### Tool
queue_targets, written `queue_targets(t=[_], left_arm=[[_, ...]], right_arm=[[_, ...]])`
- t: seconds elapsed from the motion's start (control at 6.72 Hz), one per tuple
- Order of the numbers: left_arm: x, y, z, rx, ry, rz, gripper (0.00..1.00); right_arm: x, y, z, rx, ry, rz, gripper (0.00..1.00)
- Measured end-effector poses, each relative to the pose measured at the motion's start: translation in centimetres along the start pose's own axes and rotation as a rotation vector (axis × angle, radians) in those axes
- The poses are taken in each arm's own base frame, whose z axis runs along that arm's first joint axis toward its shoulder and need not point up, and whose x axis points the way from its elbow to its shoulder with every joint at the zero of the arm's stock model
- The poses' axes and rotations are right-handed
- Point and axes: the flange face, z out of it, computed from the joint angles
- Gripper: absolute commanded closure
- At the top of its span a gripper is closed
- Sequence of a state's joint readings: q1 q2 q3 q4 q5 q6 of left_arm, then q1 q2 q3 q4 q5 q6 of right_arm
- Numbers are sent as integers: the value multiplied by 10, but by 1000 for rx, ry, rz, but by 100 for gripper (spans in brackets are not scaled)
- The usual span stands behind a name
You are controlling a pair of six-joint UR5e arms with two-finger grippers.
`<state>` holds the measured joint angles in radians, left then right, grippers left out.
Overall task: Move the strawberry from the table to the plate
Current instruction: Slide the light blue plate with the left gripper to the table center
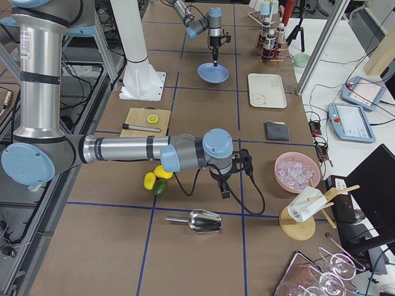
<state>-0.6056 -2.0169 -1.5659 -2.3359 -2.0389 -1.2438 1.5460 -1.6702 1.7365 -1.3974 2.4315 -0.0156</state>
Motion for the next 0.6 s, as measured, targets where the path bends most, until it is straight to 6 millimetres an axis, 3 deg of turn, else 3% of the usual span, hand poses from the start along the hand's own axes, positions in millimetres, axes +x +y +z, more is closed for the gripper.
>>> queue_targets(t=[0.15,0.6], left_arm=[[20,8,21,4,0,2,100],[31,16,40,-5,-6,8,100]], right_arm=[[0,0,0,0,0,1,0],[1,0,0,-1,0,3,0]])
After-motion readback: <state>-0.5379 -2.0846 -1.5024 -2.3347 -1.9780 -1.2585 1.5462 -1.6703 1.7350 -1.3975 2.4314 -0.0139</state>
